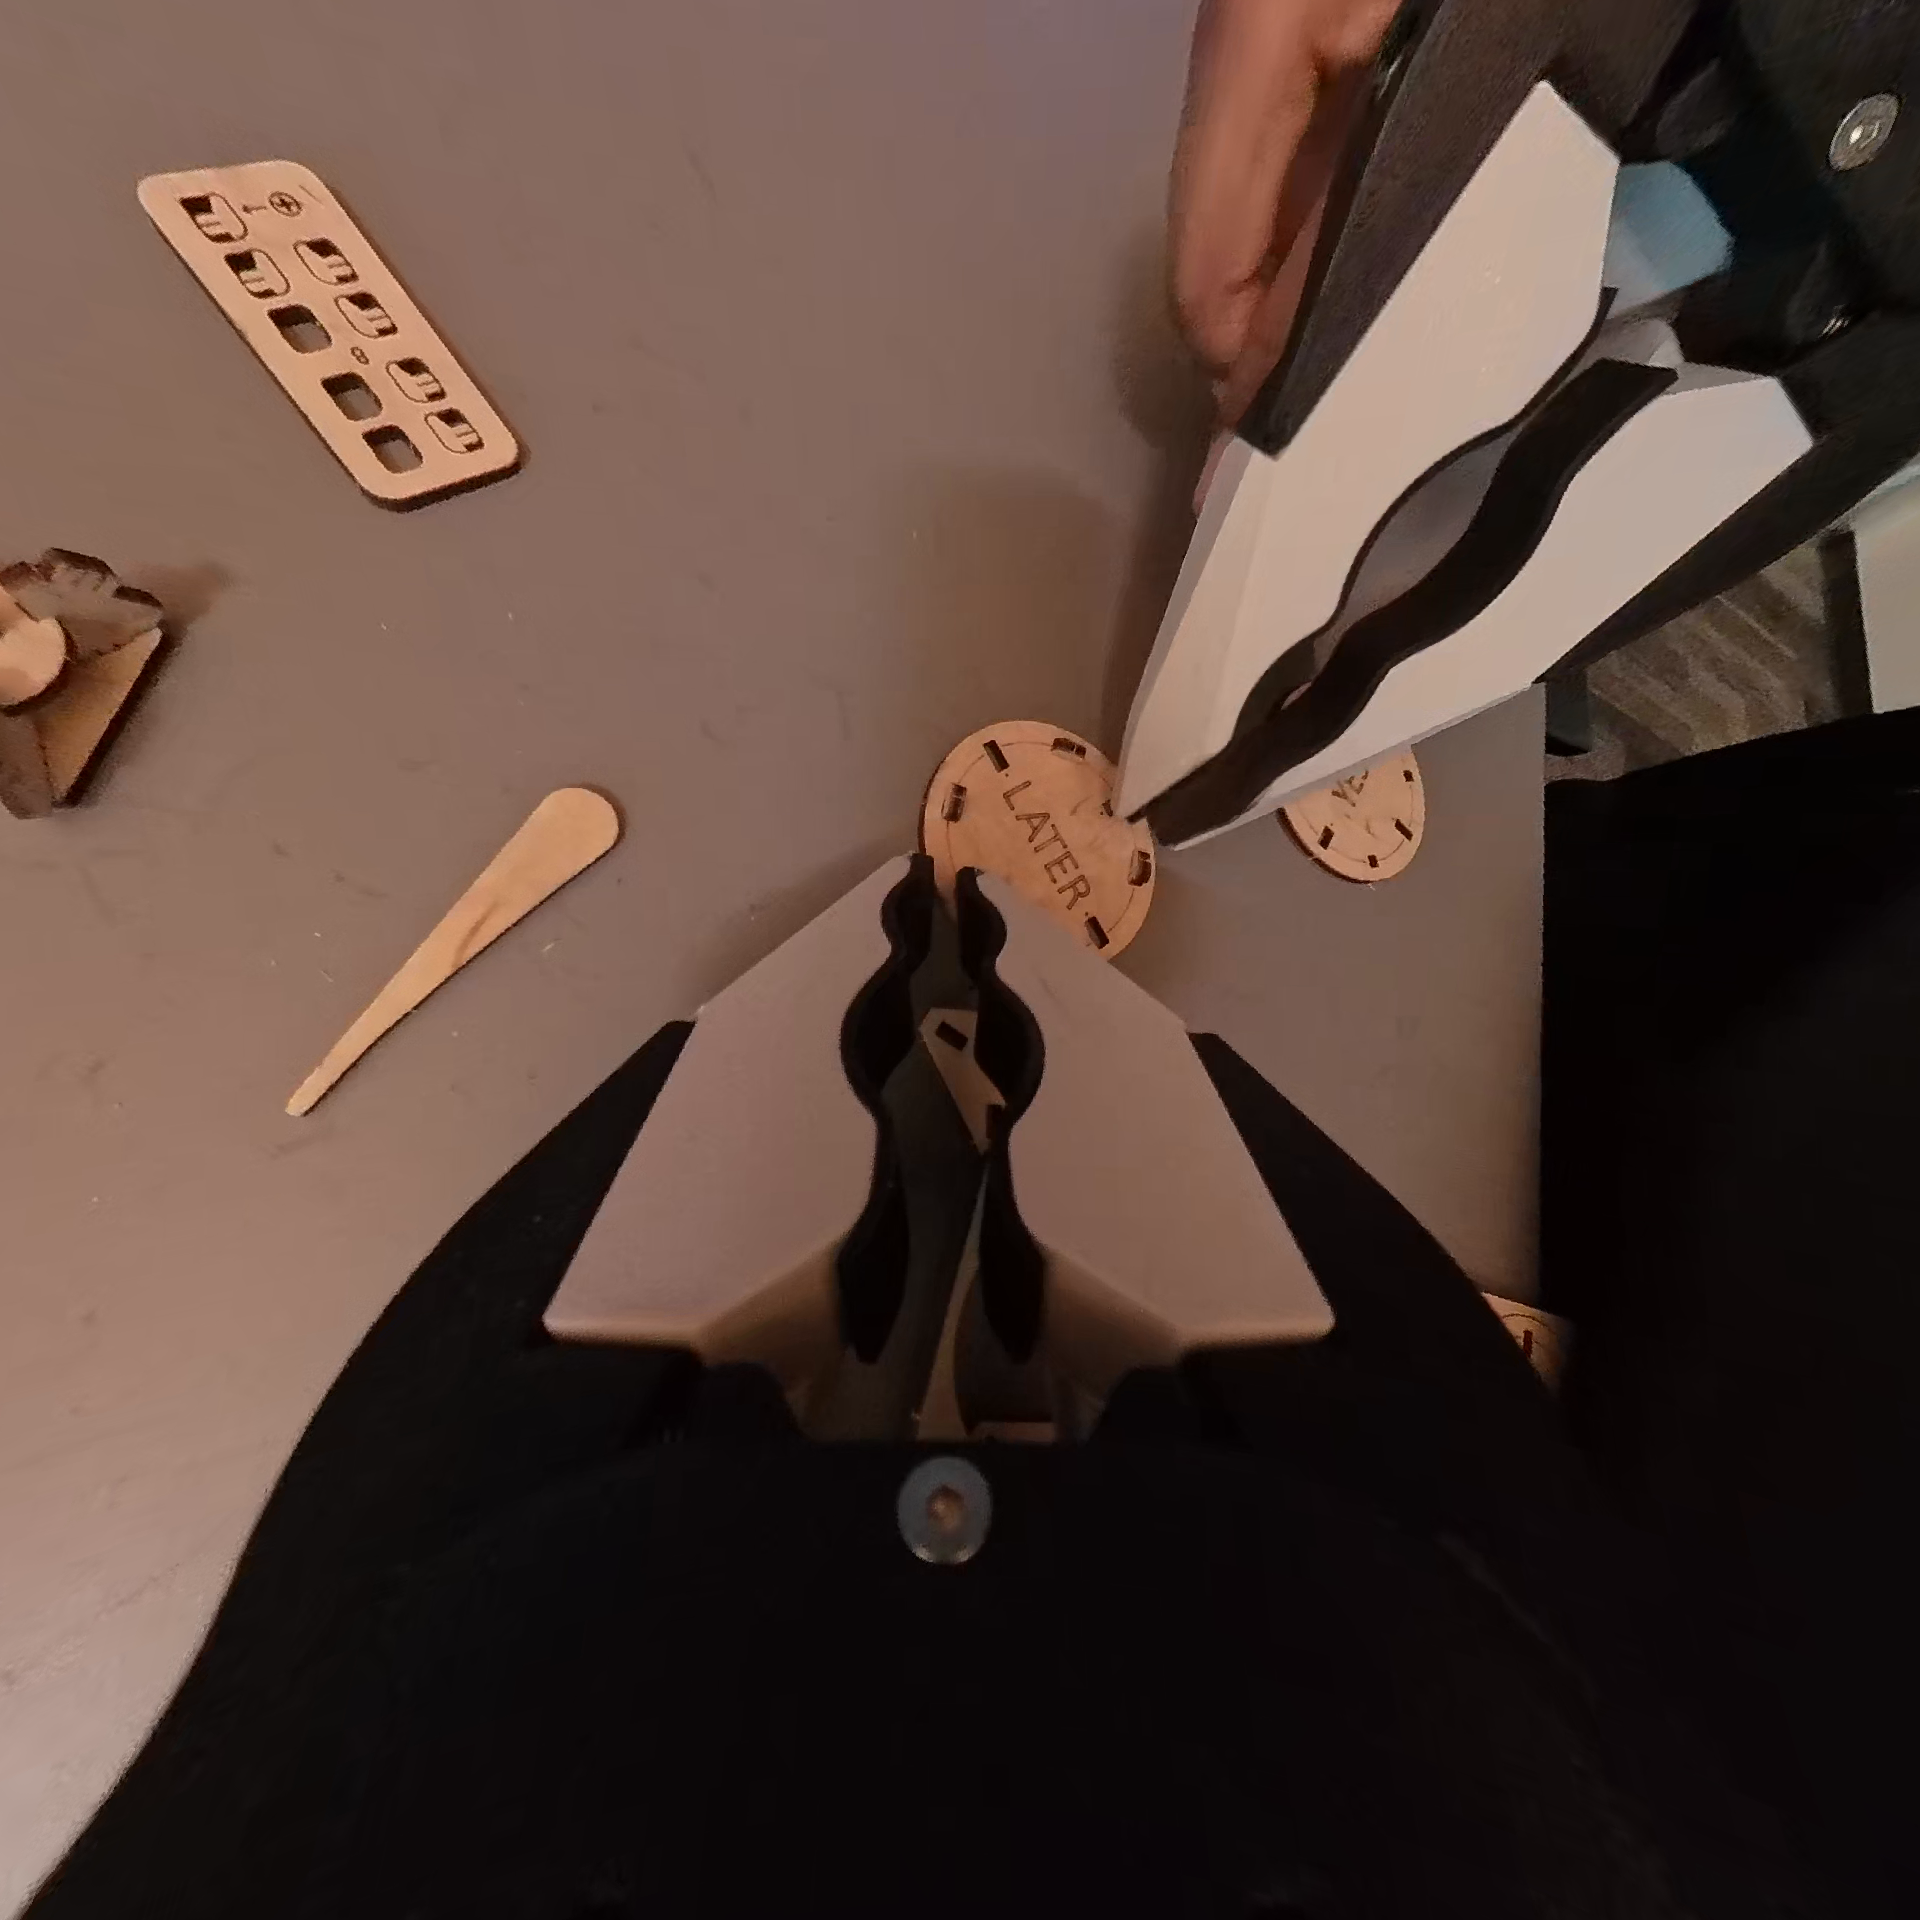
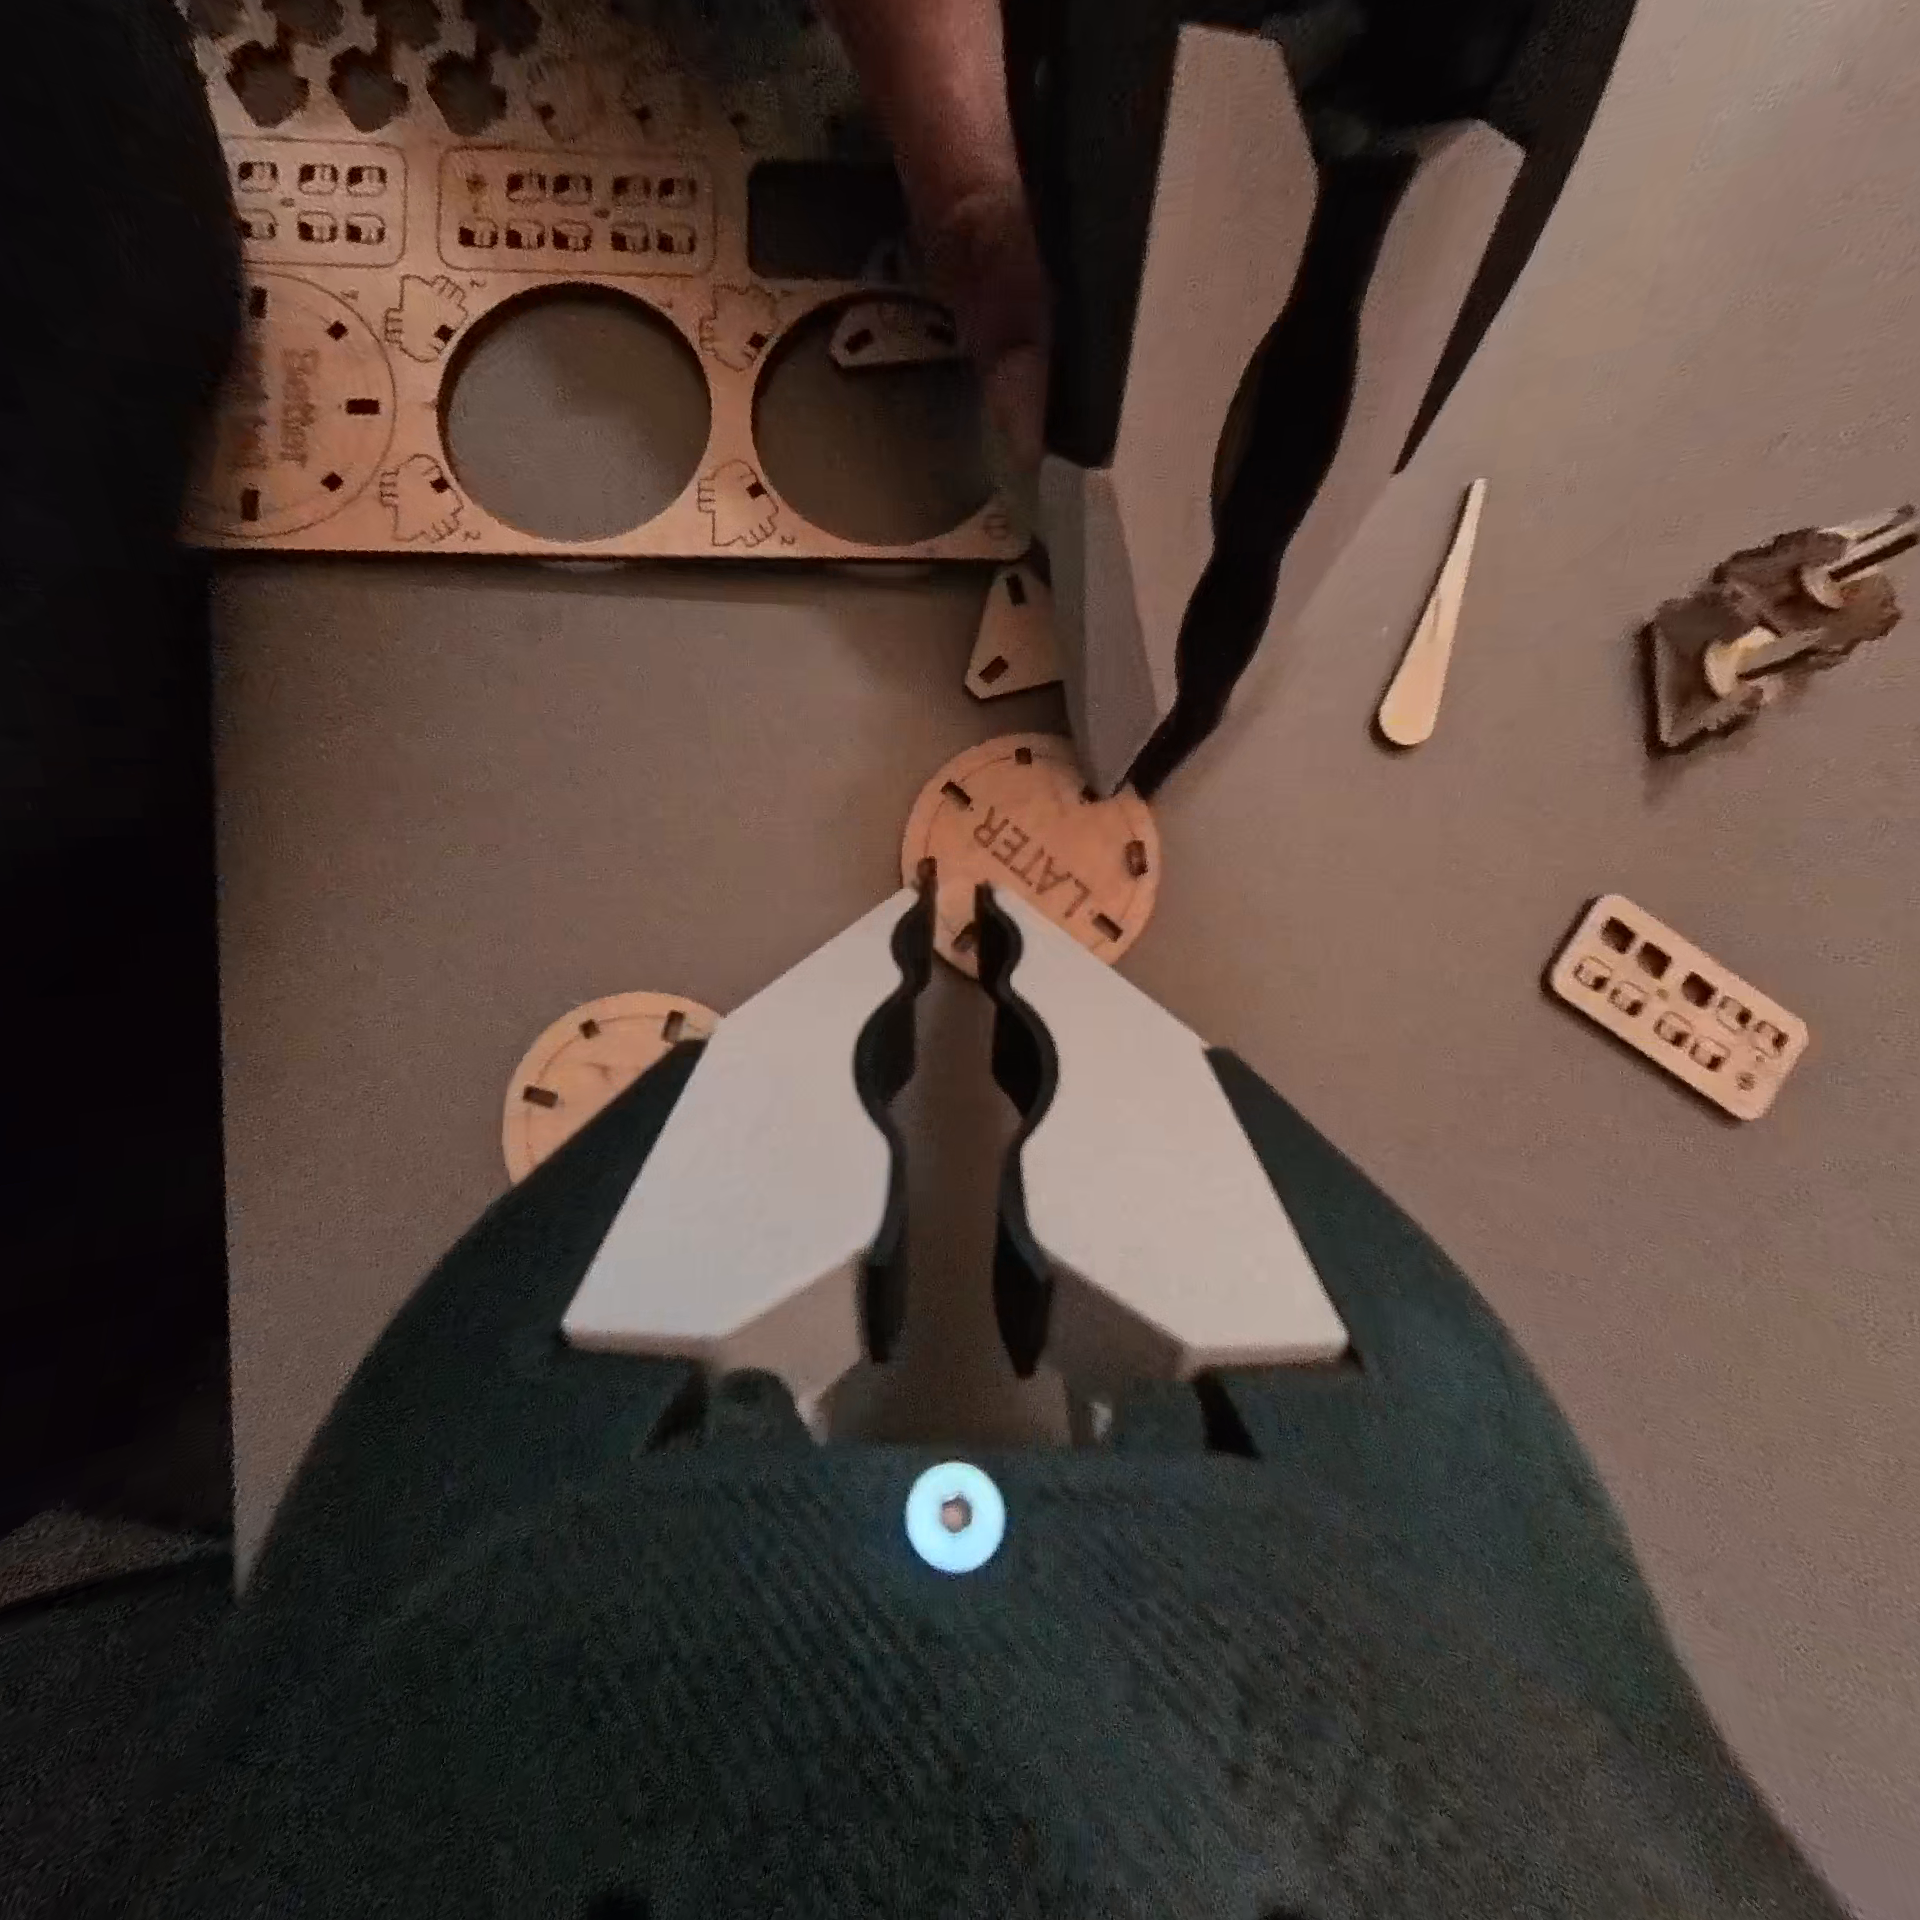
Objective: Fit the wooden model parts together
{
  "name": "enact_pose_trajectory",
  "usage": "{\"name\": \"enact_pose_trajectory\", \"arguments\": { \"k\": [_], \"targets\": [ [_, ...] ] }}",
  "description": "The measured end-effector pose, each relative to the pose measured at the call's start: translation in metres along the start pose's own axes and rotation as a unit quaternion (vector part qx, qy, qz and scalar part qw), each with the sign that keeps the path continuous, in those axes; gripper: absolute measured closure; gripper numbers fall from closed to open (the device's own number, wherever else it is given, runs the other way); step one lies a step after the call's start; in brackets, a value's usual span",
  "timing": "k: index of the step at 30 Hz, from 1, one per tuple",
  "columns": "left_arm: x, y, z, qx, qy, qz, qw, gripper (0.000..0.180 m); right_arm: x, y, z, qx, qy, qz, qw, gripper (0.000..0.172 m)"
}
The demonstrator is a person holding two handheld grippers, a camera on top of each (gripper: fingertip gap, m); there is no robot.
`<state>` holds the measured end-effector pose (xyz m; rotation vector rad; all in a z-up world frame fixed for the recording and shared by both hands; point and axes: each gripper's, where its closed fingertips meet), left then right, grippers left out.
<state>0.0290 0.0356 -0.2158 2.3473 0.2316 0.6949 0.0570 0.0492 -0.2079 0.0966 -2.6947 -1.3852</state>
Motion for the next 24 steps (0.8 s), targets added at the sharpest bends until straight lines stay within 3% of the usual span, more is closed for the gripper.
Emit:
{"name": "enact_pose_trajectory", "arguments": {
  "k": [7, 16, 24],
  "targets": [
    [0.0000, 0.0000, 0.0001, 0.000, -0.003, -0.003, 1.000, 0.176, -0.0099, -0.0063, -0.0022, -0.027, -0.016, -0.084, 0.996, 0.167],
    [0.0000, 0.0000, 0.0000, 0.000, -0.002, -0.001, 1.000, 0.176, -0.0063, -0.0089, 0.0007, -0.077, 0.030, -0.069, 0.994, 0.165],
    [0.0000, 0.0000, 0.0001, 0.000, -0.001, 0.000, 1.000, 0.176, -0.0099, -0.0096, 0.0000, -0.099, 0.051, -0.042, 0.993, 0.152]
  ]
}}
Point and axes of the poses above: each gripper's, where its closed fingertips meet, y back along the fingers, z out of its underside, x = y × z across the jaws, and after that the axes turned 1 degree about z, right-handed
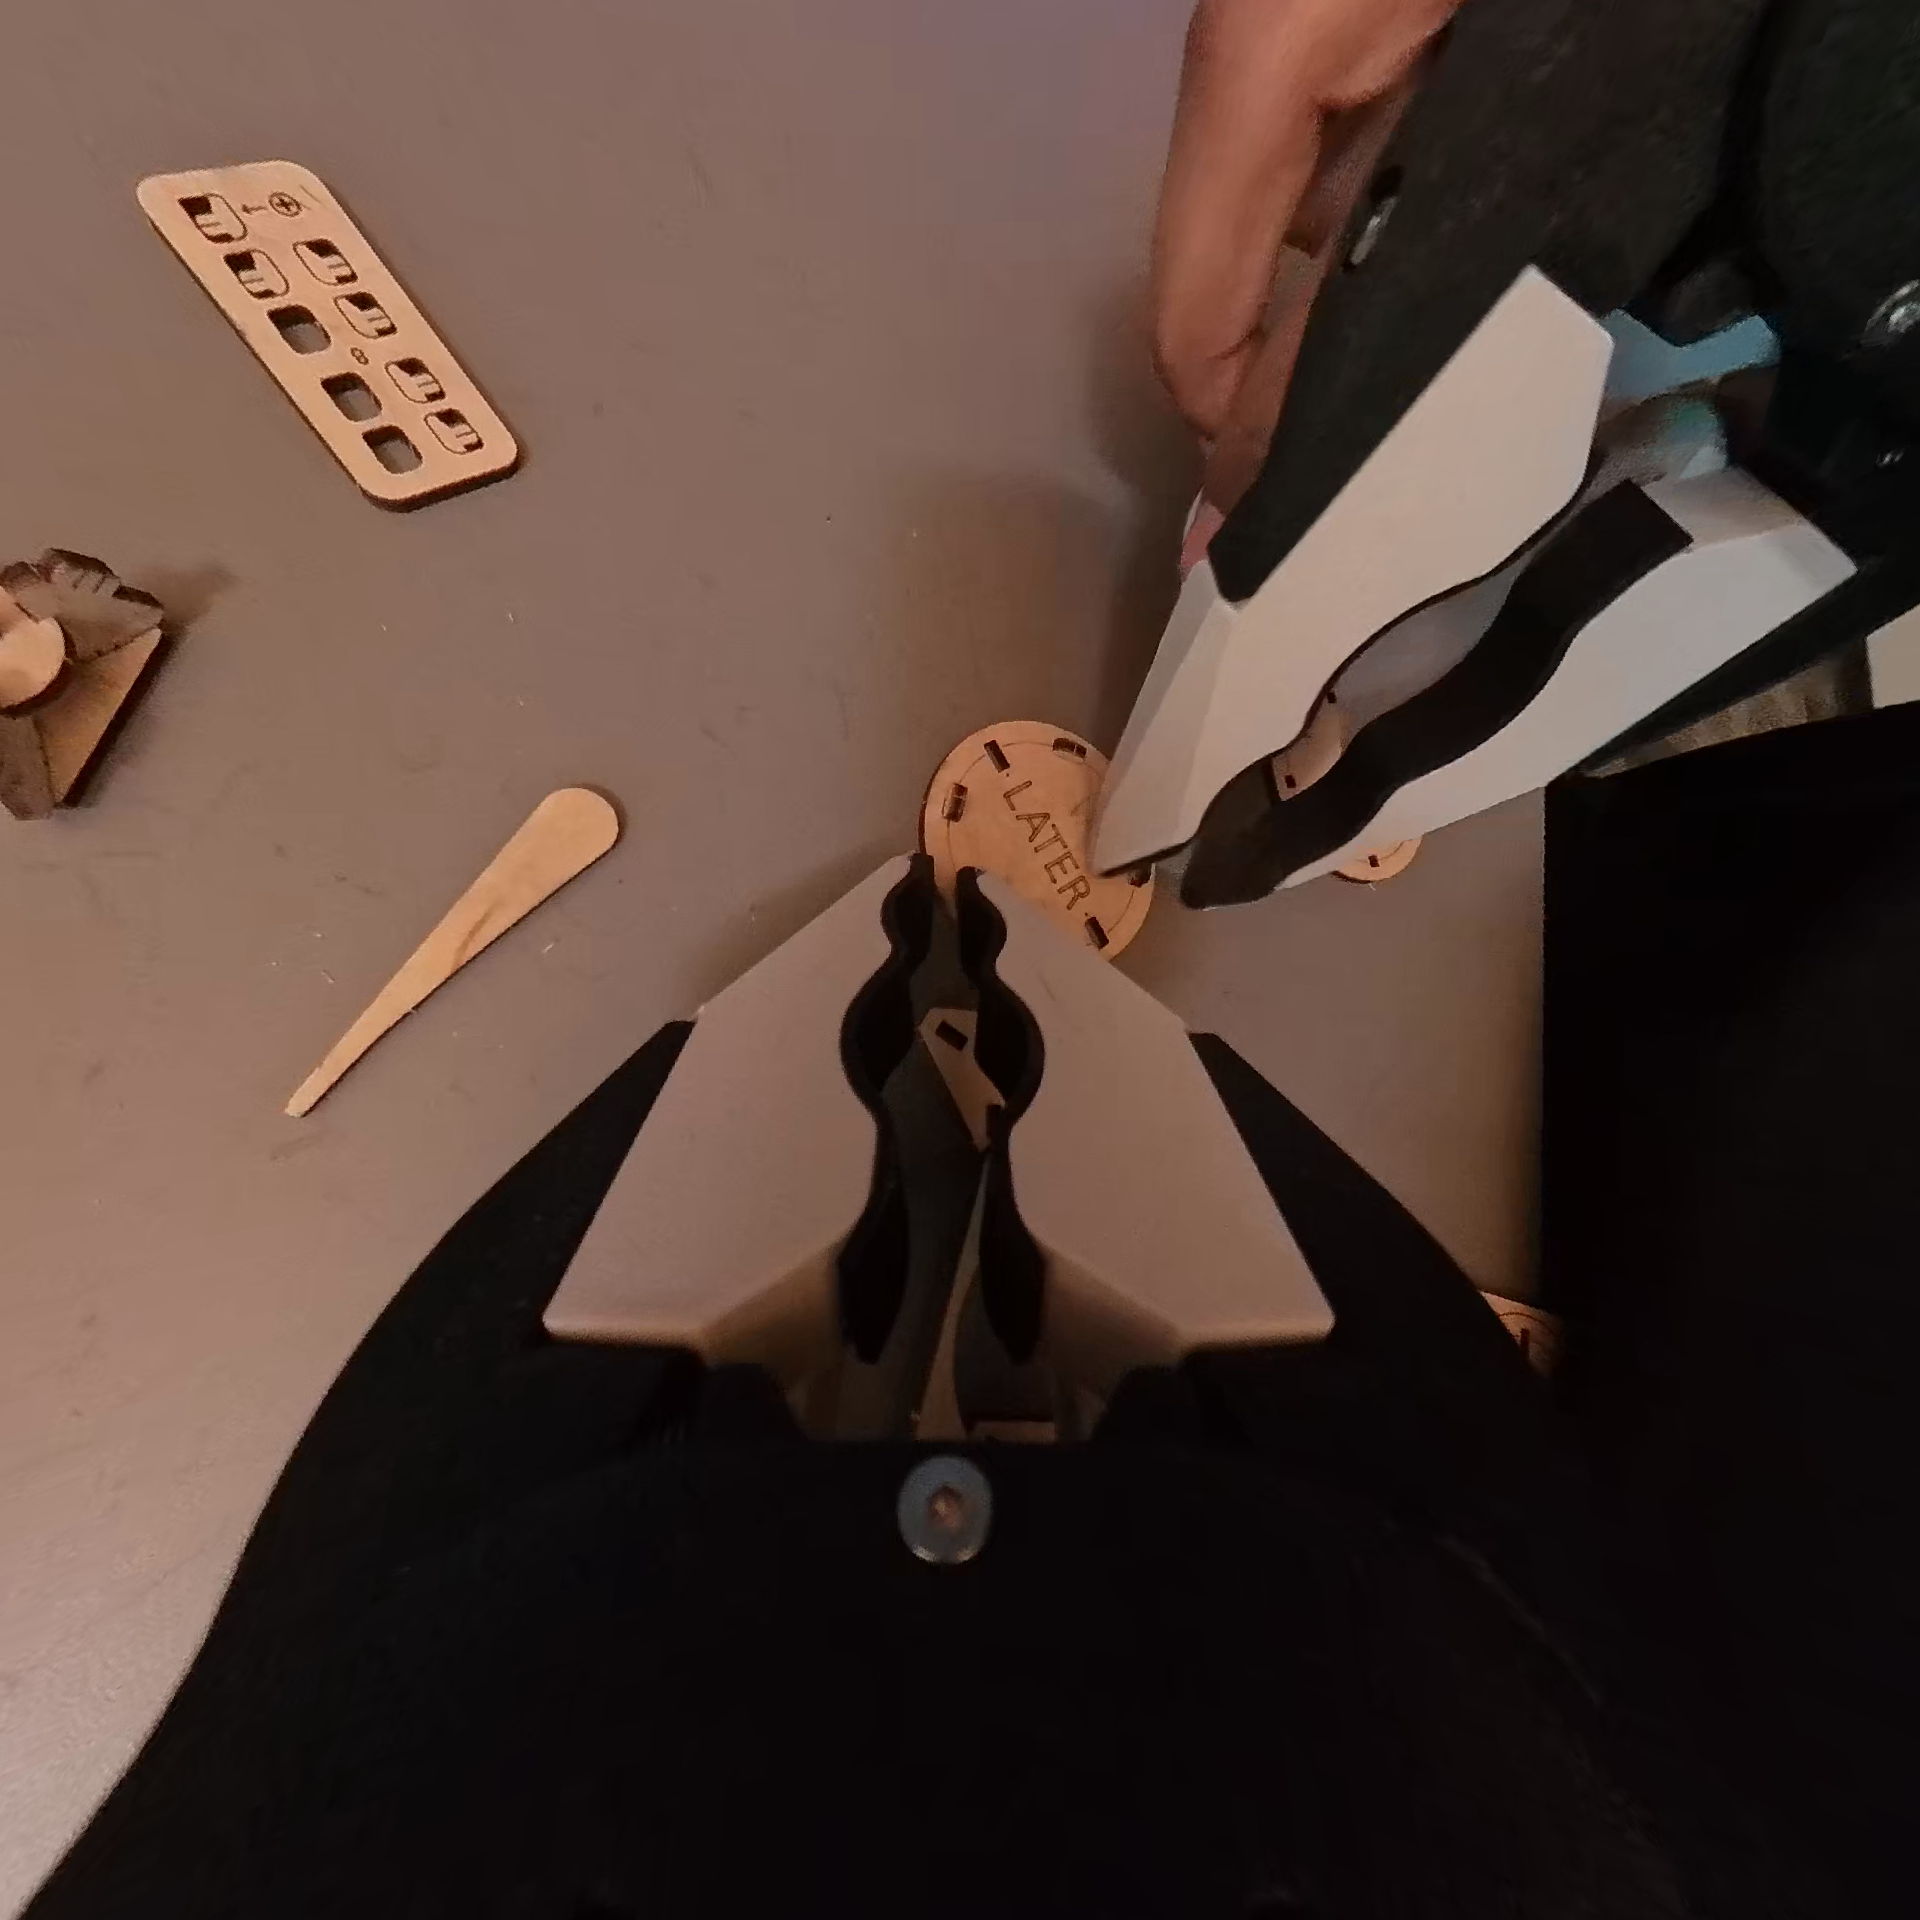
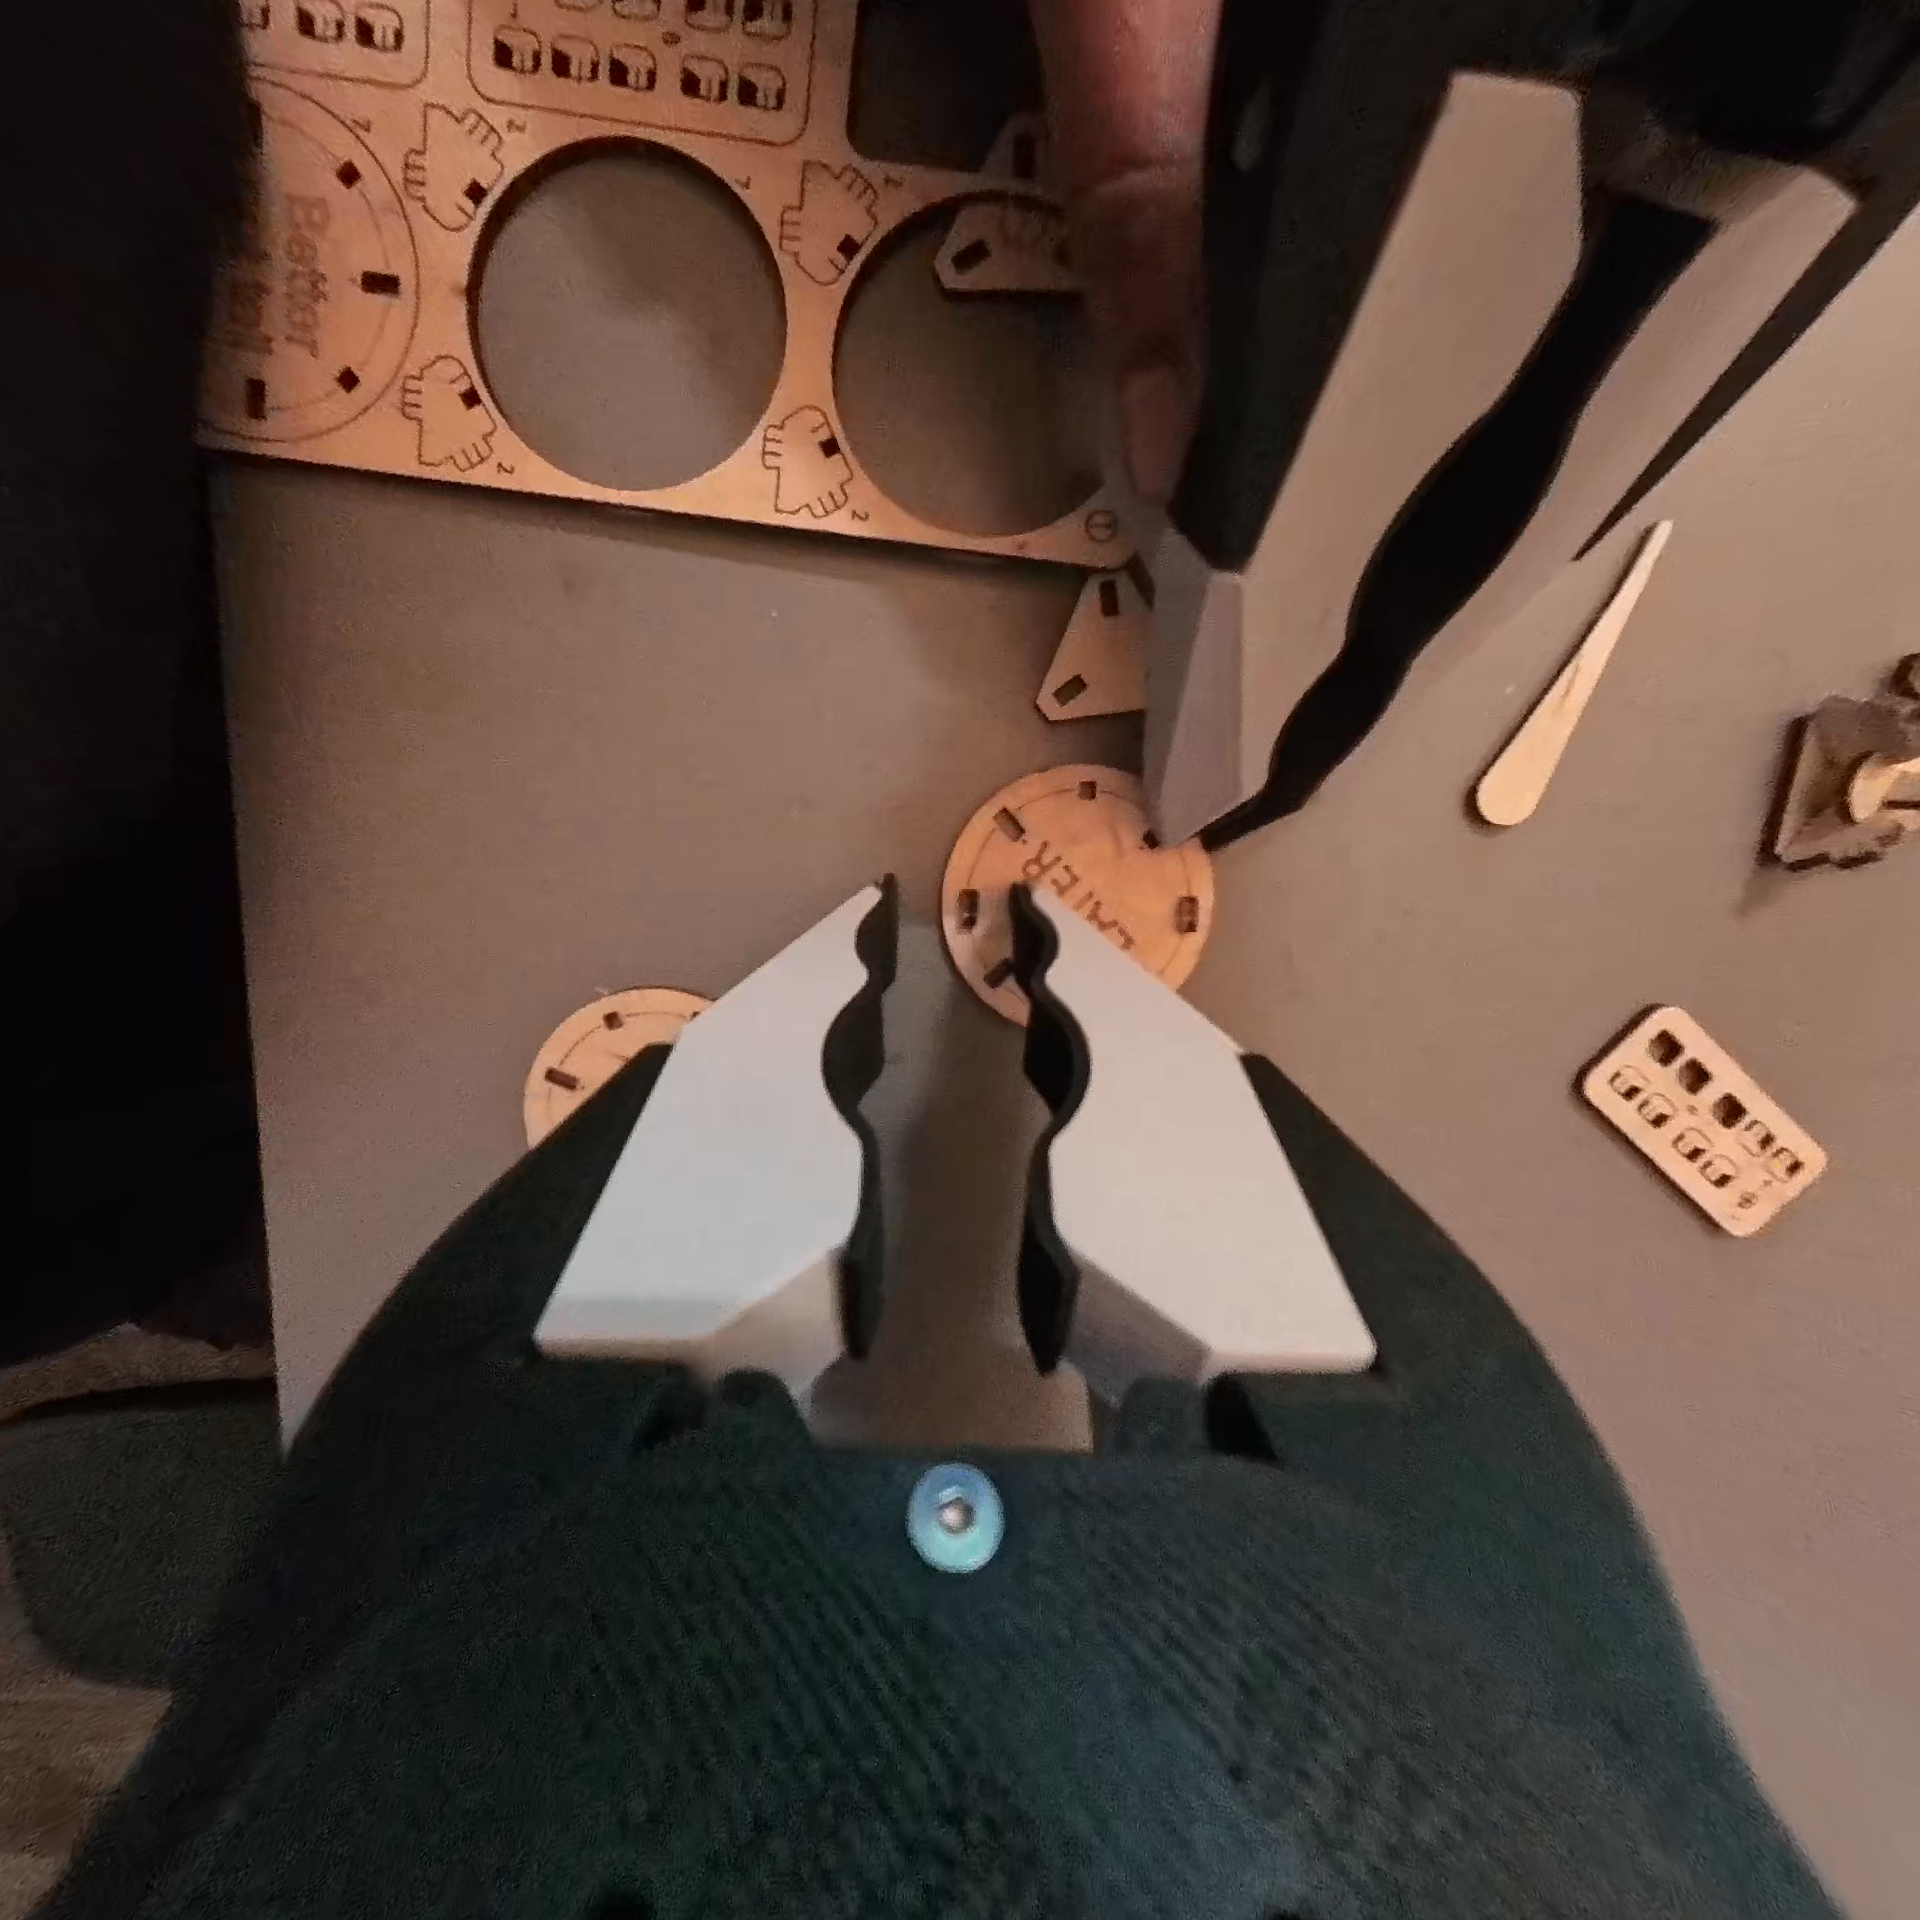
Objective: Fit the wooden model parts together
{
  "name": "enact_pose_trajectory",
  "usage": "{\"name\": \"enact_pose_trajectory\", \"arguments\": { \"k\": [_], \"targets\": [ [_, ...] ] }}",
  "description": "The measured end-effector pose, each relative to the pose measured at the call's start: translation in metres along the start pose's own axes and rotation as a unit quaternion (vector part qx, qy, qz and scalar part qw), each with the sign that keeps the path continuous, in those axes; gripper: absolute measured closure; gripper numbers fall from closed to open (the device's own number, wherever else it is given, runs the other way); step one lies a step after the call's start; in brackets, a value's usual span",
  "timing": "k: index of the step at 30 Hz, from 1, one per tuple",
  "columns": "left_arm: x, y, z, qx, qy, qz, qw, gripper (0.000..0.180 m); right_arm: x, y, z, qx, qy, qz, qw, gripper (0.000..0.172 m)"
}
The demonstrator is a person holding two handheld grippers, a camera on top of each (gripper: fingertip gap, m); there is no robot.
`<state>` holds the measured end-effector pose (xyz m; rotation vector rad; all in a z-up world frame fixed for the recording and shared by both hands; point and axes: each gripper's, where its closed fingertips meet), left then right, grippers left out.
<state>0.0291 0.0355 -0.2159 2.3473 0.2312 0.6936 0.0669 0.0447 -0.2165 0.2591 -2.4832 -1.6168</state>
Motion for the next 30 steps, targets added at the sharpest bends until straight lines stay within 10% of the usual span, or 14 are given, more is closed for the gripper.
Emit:
{"name": "enact_pose_trajectory", "arguments": {
  "k": [30],
  "targets": [
    [0.0003, -0.0002, 0.0000, 0.000, -0.002, -0.003, 1.000, 0.176, 0.0044, 0.0007, 0.0021, -0.036, 0.053, 0.088, 0.994, 0.161]
  ]
}}
Point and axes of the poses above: each gripper's, where its closed fingertips meet, y back along the fingers, z out of its underside, x = y × z across the jaws, and after that the axes turned 1 degree about z, right-handed
